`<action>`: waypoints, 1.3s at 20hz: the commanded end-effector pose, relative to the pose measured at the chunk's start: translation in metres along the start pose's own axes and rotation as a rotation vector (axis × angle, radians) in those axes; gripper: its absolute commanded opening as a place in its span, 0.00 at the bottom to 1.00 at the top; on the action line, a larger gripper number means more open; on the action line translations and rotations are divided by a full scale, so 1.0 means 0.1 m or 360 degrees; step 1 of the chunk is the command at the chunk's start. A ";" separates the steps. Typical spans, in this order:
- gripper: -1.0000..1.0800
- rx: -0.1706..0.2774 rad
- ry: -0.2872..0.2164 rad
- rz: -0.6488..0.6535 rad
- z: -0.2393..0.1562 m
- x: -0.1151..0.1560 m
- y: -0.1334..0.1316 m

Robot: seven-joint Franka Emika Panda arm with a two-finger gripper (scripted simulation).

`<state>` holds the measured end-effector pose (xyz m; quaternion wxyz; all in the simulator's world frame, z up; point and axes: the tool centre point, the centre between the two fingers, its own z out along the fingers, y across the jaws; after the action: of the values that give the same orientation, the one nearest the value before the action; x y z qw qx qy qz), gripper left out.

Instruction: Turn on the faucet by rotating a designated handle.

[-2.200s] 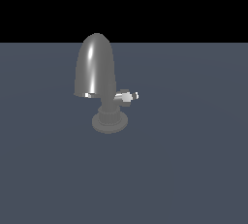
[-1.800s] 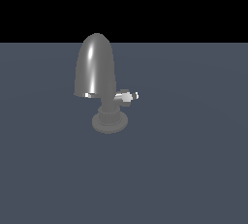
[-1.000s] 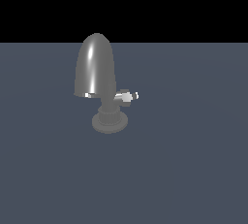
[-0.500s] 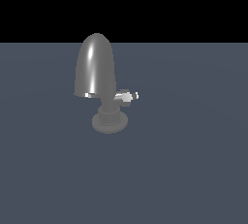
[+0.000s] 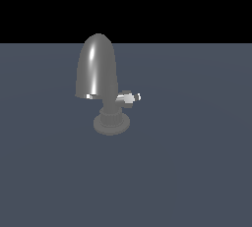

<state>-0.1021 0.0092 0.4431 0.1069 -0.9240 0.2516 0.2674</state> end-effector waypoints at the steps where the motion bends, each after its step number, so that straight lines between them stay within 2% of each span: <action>1: 0.00 0.0033 -0.0085 0.0073 0.02 0.14 -0.04; 13: 0.00 0.0211 -0.0534 0.0455 0.22 0.88 -0.16; 26: 0.00 0.0427 -0.1064 0.0909 0.70 1.65 -0.12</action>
<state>-0.0087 -0.0221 0.3049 0.2171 -0.6786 0.4693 0.5217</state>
